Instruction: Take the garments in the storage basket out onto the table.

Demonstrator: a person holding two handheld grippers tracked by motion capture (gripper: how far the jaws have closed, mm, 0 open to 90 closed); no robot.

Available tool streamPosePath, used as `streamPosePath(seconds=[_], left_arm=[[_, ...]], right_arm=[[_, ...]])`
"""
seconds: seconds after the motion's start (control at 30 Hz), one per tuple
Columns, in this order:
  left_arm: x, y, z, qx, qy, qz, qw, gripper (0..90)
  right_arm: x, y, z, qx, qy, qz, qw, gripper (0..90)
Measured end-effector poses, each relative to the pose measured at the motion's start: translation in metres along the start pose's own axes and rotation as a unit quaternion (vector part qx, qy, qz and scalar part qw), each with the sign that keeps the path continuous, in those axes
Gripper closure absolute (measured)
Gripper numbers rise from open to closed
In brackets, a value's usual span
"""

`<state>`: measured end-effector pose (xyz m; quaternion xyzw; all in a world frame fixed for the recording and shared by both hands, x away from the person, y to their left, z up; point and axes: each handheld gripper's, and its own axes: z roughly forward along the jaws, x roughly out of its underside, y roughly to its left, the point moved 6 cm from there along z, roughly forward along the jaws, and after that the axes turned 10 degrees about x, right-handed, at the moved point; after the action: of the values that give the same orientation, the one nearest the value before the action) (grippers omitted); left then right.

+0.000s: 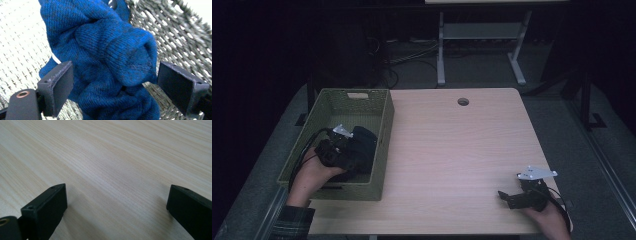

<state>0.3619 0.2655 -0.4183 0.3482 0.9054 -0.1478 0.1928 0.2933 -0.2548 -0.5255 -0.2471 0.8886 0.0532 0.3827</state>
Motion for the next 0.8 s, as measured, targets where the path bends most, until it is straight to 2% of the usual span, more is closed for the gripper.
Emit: streamPosePath(seconds=[0.5, 0.7, 0.8], left_arm=[[0.003, 0.006, 0.018, 0.01, 0.041, -0.014, 0.999, 16.1], [0.004, 0.004, 0.022, 0.014, 0.064, -0.006, 0.9978, 33.8], [0.005, 0.004, 0.023, 0.02, 0.07, -0.006, 0.9973, 47.9]], right_arm=[[0.0, 0.0, 0.0, 0.0, 0.0, 0.001, 1.0, 2.8], [0.0, 0.0, 0.0, 0.0, 0.0, 0.001, 1.0, 2.8], [0.0, 0.0, 0.0, 0.0, 0.0, 0.001, 1.0, 2.8]])
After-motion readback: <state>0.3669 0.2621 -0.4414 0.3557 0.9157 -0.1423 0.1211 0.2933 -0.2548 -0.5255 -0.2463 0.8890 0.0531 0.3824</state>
